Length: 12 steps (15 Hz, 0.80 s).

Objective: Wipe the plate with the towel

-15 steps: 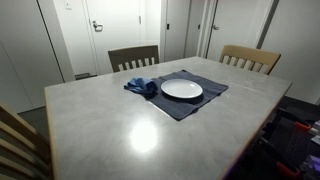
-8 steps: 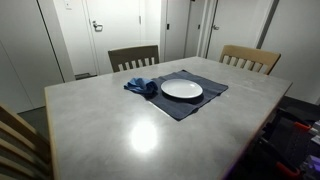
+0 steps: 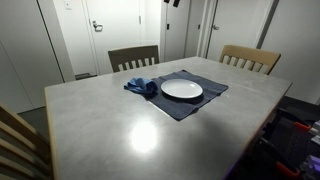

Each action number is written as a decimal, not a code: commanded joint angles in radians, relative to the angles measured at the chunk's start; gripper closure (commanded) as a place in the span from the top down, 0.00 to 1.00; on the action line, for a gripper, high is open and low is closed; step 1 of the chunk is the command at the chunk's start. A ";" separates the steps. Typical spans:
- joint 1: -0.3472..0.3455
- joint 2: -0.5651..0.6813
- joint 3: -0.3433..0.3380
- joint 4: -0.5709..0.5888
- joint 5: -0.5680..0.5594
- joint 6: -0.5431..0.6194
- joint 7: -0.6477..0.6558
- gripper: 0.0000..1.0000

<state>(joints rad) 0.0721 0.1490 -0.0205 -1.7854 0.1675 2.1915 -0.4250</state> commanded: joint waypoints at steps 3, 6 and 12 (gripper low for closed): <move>-0.040 0.184 0.077 0.206 0.023 -0.072 -0.076 1.00; -0.051 0.286 0.110 0.319 0.015 -0.135 -0.100 1.00; -0.046 0.325 0.132 0.347 -0.019 -0.228 -0.070 1.00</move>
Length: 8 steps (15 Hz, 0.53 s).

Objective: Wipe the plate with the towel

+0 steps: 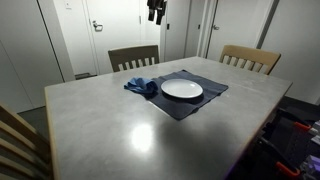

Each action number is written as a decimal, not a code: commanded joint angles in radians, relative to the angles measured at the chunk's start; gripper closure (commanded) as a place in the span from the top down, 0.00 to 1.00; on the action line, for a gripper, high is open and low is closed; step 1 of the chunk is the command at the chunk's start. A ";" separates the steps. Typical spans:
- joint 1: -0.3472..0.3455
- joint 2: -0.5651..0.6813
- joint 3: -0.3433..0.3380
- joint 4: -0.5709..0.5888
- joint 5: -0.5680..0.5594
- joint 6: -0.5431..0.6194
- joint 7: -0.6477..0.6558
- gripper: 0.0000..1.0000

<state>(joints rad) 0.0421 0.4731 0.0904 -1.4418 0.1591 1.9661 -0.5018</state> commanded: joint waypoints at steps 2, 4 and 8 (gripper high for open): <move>-0.016 -0.002 0.021 0.003 -0.011 -0.002 0.007 1.00; -0.021 0.008 0.027 0.023 0.022 -0.004 0.033 1.00; 0.050 0.055 -0.004 0.035 -0.037 0.013 0.323 1.00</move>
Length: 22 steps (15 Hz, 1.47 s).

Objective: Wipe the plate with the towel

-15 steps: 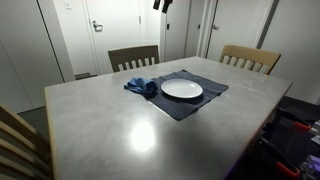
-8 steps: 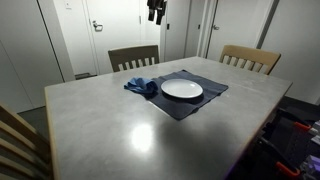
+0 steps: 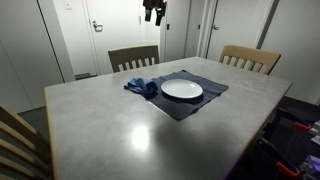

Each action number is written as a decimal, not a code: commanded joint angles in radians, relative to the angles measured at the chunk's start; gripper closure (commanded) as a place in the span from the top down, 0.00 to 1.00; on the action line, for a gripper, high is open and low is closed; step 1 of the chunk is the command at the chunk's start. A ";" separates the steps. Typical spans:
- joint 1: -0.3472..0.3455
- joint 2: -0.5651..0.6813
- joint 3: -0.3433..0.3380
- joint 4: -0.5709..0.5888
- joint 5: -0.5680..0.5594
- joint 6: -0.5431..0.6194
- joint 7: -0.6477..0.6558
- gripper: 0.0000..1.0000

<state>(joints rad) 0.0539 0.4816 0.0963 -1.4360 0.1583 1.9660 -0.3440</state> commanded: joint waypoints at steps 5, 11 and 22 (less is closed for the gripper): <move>0.098 0.112 -0.004 0.024 -0.056 0.032 0.382 1.00; 0.160 0.237 -0.027 0.056 -0.127 0.076 0.507 1.00; 0.205 0.443 -0.049 0.250 -0.211 -0.053 0.546 1.00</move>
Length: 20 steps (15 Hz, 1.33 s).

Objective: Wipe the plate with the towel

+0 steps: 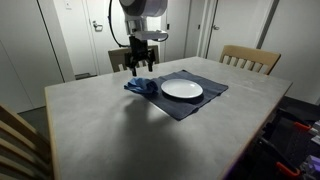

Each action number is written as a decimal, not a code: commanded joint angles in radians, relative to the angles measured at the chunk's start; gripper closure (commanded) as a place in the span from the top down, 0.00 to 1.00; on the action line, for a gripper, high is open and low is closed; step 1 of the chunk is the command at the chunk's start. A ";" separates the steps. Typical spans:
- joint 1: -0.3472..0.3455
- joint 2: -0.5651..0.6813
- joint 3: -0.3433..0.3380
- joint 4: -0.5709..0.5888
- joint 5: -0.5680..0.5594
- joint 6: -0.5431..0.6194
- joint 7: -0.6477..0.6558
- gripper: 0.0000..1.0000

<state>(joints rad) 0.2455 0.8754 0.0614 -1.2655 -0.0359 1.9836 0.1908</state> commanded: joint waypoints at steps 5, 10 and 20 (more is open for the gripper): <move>0.009 0.093 -0.004 0.129 -0.005 -0.140 -0.007 1.00; 0.003 0.124 0.001 0.149 0.012 -0.108 -0.001 1.00; 0.000 0.134 -0.003 0.152 0.012 -0.089 0.000 0.31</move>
<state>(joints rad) 0.2507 0.9876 0.0595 -1.1320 -0.0315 1.8840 0.1919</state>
